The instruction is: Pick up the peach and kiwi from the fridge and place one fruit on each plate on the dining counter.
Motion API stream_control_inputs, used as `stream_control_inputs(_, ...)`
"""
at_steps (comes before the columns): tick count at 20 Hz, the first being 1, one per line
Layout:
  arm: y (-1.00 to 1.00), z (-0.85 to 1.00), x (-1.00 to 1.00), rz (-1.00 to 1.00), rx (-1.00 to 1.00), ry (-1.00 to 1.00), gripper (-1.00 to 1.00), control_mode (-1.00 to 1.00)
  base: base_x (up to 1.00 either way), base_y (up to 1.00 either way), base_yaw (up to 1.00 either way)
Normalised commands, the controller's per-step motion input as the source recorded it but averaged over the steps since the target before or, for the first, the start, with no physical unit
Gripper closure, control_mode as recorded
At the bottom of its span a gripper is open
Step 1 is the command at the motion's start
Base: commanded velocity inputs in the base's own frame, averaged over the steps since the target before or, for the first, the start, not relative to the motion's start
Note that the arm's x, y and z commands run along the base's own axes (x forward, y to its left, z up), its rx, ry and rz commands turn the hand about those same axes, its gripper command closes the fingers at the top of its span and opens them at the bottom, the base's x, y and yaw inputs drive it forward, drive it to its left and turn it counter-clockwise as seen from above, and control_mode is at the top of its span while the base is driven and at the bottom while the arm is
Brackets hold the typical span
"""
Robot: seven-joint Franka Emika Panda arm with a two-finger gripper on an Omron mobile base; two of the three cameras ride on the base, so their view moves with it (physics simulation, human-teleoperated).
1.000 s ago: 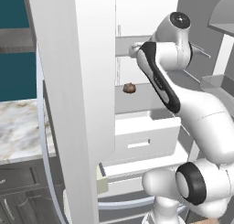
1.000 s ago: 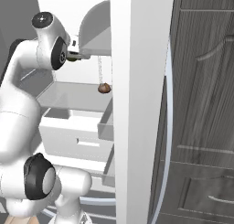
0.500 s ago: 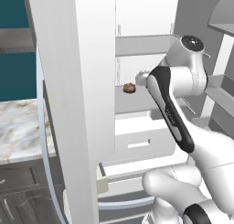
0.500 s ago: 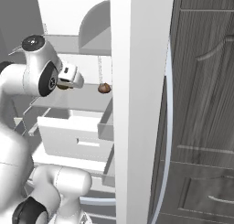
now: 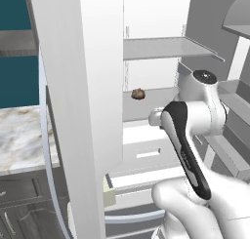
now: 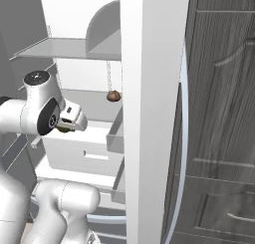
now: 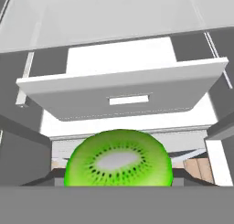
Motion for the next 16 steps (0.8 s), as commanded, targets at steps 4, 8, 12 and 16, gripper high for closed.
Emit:
stream_control_inputs(4, 0.0, -0.29, -0.62, 0.0, 0.0, 0.17, 1.0, -1.0, 0.0, 0.0, 0.0)
stream_control_inputs(8, 0.0, 0.0, -0.84, 0.0, 0.0, 0.02, 1.0, -1.0, 0.0, 0.0, 0.0)
stream_control_inputs(12, 0.0, 0.09, -0.97, 0.0, 0.0, -0.01, 1.0, -1.0, 0.0, 0.0, 0.0)
stream_control_inputs(16, 0.0, 0.25, -0.41, 0.0, 0.0, -0.04, 1.0, -1.0, 0.0, 0.0, 0.0)
